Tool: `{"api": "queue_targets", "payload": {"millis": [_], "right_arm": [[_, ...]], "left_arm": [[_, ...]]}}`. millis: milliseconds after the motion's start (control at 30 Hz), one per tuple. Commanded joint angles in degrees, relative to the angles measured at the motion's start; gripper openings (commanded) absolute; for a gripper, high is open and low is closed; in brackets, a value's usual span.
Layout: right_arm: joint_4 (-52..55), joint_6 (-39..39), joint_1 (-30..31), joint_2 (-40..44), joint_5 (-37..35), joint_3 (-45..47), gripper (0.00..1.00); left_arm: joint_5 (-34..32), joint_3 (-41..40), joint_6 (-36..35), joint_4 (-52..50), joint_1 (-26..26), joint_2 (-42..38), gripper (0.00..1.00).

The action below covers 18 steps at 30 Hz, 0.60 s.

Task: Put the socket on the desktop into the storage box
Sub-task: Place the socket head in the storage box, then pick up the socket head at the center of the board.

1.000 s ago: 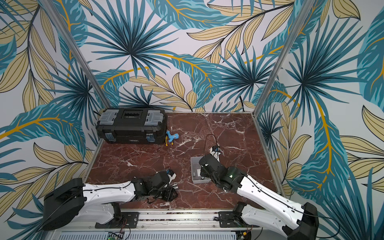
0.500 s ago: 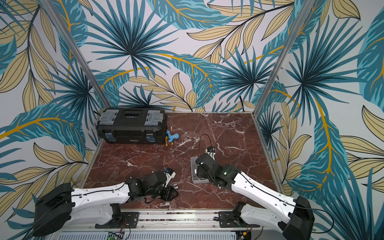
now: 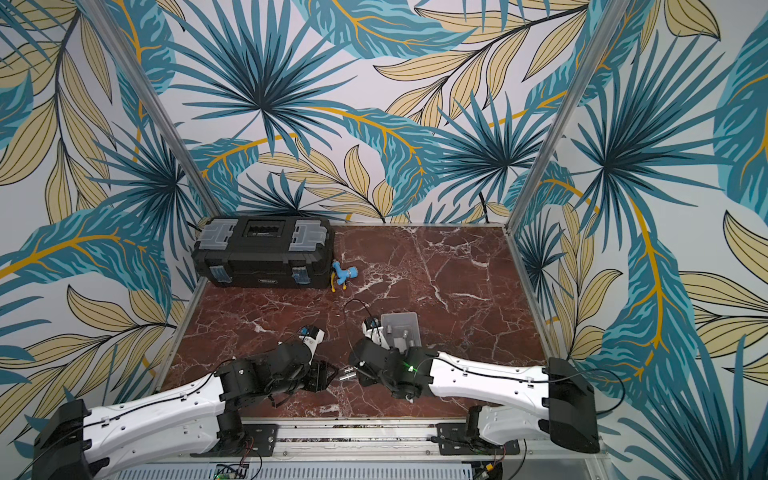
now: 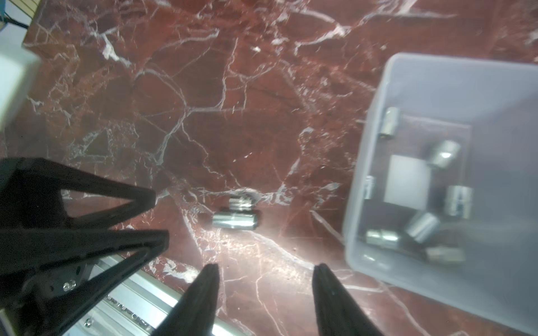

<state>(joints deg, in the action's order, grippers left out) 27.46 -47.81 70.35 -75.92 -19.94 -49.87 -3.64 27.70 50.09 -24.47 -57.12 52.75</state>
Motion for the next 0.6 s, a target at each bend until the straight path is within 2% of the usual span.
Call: {"api": "queue_targets", "payload": {"millis": [0, 133, 267, 433, 567], "right_arm": [[-4.94, -2.10, 2.33, -6.26, 0.97, -1.78, 0.63], [-3.86, -3.68, 3.50, -13.94, 0.59, -5.61, 0.78], [-0.43, -5.14, 3.48, -18.04, -2.35, -8.15, 0.83], [1.82, -5.71, 2.19, -20.56, -3.49, -10.51, 0.76], [3.78, -5.89, 0.71, -24.03, -2.62, -13.26, 0.62]], "left_arm": [[-5.92, -1.16, 4.06, -5.59, 1.97, -1.11, 0.54], [-5.68, -4.04, 6.98, -6.10, 4.96, -3.60, 0.54], [-4.64, -6.32, 7.40, -5.29, 5.94, -7.41, 0.56], [-4.34, -7.37, 7.40, -5.13, 6.23, -9.38, 0.57], [-3.93, -7.90, 7.44, -4.50, 6.25, -9.26, 0.57]]}}
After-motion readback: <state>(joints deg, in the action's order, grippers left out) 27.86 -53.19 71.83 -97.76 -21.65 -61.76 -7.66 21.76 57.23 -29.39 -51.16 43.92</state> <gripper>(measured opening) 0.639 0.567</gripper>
